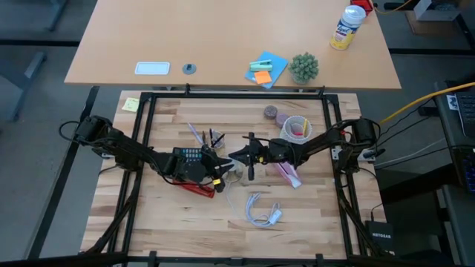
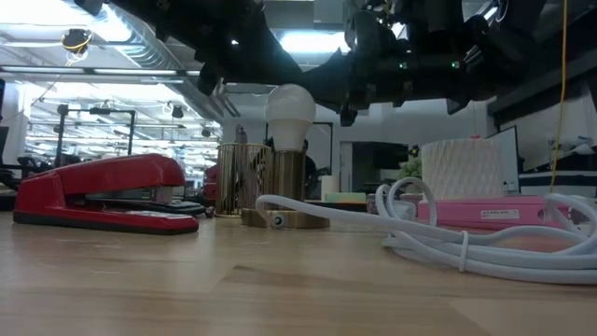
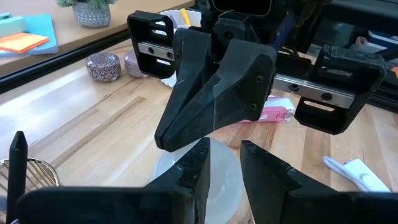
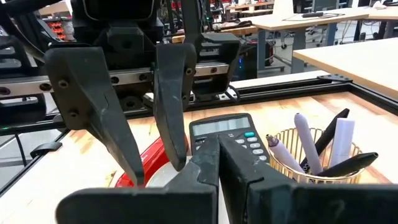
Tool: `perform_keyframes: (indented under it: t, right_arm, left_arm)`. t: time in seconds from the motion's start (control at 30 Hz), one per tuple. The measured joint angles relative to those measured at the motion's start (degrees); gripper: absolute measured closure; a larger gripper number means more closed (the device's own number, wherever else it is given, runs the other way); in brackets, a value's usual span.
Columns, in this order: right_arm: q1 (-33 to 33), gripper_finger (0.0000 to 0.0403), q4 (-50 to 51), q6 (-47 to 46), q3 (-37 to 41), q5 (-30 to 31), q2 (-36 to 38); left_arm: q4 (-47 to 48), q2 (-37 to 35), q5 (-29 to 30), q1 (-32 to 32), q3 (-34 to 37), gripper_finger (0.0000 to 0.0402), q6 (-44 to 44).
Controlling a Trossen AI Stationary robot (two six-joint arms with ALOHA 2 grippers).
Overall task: Screw lightbulb
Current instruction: Insert the white lightbulb into the gold lamp
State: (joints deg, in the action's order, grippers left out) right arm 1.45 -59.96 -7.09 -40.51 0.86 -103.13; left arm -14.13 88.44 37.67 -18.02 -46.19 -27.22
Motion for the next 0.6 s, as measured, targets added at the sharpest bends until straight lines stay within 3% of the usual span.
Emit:
perform_keyframes:
  t: [0.6]
  right_arm:
    - [0.0,0.0396,0.85,-0.04,-0.07,-0.24,0.04]
  left_arm:
    - [-5.71,0.24,-0.55,0.0,0.24,0.032,5.17]
